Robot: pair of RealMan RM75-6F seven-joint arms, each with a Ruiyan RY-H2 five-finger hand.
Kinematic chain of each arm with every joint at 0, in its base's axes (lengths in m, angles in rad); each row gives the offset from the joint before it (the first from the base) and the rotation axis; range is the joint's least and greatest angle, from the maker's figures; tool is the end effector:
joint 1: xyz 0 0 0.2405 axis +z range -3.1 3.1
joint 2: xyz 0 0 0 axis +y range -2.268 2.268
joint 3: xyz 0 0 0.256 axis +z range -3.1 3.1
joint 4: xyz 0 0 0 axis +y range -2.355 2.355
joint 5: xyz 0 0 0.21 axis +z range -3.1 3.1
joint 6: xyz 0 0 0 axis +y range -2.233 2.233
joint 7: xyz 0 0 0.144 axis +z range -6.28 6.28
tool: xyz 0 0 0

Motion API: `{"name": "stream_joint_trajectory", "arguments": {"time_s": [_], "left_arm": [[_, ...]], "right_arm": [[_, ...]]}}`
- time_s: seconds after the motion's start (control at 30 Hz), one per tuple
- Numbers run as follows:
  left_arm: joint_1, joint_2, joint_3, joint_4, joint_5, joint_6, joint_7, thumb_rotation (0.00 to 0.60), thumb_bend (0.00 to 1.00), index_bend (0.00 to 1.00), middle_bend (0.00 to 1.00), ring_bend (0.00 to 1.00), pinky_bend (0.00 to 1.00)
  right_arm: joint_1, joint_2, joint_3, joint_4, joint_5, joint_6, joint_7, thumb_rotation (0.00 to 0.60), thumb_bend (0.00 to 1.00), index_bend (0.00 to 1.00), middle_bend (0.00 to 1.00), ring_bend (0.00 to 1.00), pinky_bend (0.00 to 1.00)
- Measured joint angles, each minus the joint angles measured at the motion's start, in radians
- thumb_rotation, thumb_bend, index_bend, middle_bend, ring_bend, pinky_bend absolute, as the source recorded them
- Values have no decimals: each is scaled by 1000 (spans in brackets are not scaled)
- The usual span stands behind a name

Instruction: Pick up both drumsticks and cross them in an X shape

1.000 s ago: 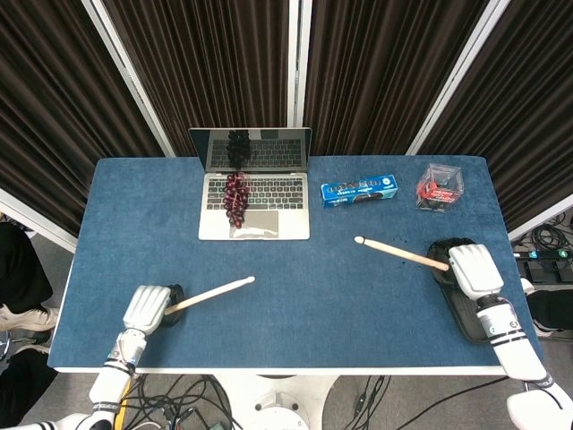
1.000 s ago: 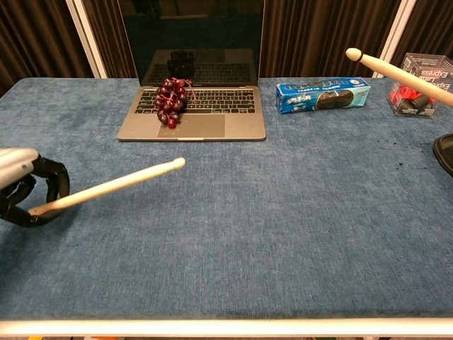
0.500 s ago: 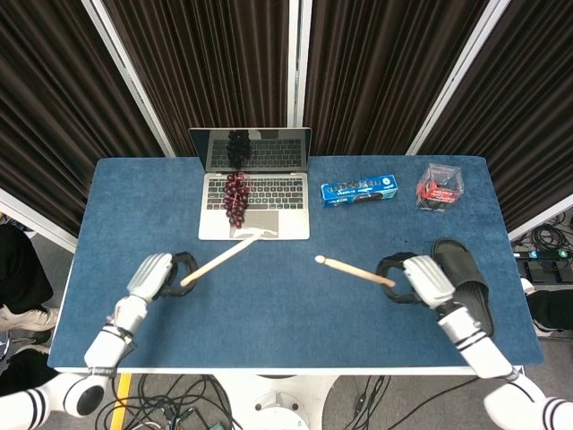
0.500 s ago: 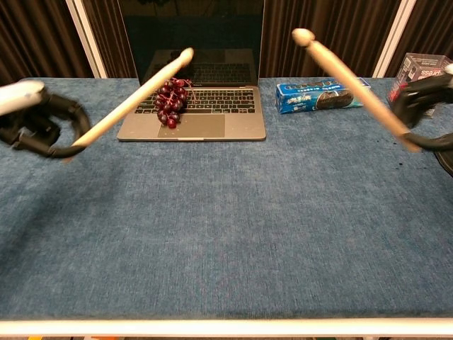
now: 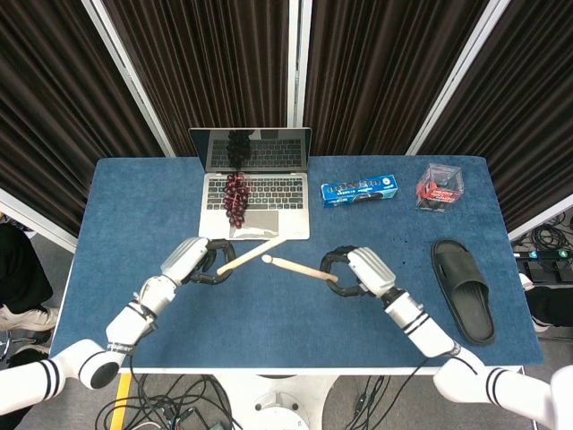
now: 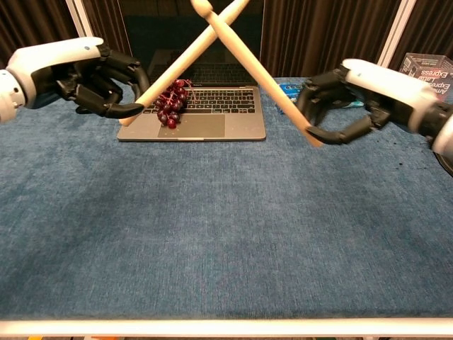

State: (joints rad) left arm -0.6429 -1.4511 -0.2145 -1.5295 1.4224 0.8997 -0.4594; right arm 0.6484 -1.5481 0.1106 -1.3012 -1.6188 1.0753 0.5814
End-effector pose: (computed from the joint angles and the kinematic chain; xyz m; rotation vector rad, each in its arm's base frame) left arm -0.1487 0.3269 0.0084 -1.7381 -1.5576 -1.3716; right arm -0.1691 -0.3233 -0.0065 1.8407 -1.3799 1.4523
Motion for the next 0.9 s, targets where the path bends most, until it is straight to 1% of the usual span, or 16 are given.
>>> {"name": "stream_joint_trajectory", "arguments": {"time_s": [0.4,0.9], "left_arm": [[-42,-7,14,-13,7,-4,-7,600,516,632,663,789,897],[-50,-12,50,3,-2,6,-14,600,516,632,662,789,897]], "right_arm": [[45,-45,21,-8,40,-18,-85,600,691,650,617,383,376],[62,-67,10,2,73,-39,-117,600,691,650,617,383,376]]}}
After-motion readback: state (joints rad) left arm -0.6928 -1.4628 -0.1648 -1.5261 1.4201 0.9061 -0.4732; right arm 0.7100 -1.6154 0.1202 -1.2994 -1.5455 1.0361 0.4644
